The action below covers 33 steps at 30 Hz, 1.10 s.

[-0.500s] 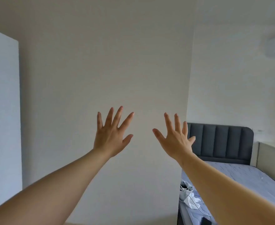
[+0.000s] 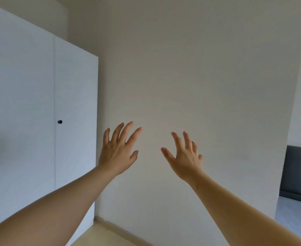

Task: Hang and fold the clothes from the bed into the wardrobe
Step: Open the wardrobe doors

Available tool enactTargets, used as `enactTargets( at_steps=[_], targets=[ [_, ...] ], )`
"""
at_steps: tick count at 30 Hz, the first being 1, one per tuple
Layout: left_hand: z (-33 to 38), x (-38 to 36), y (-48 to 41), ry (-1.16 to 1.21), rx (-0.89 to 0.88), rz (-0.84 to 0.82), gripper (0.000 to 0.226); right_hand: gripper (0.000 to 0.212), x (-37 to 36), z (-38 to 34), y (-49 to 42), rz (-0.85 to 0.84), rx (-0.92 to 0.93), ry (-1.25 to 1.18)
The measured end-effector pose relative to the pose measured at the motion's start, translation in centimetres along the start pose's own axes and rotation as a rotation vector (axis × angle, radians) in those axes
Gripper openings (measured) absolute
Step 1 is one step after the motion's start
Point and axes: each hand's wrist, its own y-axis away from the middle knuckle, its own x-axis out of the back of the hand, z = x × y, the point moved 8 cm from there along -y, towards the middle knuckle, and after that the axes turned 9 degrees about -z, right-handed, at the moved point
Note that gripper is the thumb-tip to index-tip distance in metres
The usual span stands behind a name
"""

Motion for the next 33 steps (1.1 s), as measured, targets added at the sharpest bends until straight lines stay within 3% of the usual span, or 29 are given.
enactTargets(
  at_steps=[10, 18, 26, 33],
  targets=[
    [-25.8, -1.8, 7.6, -0.154, 0.371, -0.127, 0.068, 0.066, -14.2, -24.0, -7.1, -0.113, 0.390, -0.086],
    [-43.9, -0.9, 14.8, -0.296, 0.536, -0.190, 0.063, 0.066, -24.7, -43.5, -10.1, -0.165, 0.594, -0.172],
    [-54.5, -2.7, 17.9, -0.377, 0.632, -0.246, 0.061, 0.064, -32.7, -54.5, -13.3, -0.241, 0.712, -0.225],
    [-63.4, -9.1, 16.7, -0.483, 0.697, -0.319, 0.064, 0.063, -40.1, -61.4, -20.6, -0.294, 0.811, -0.275]
  ],
)
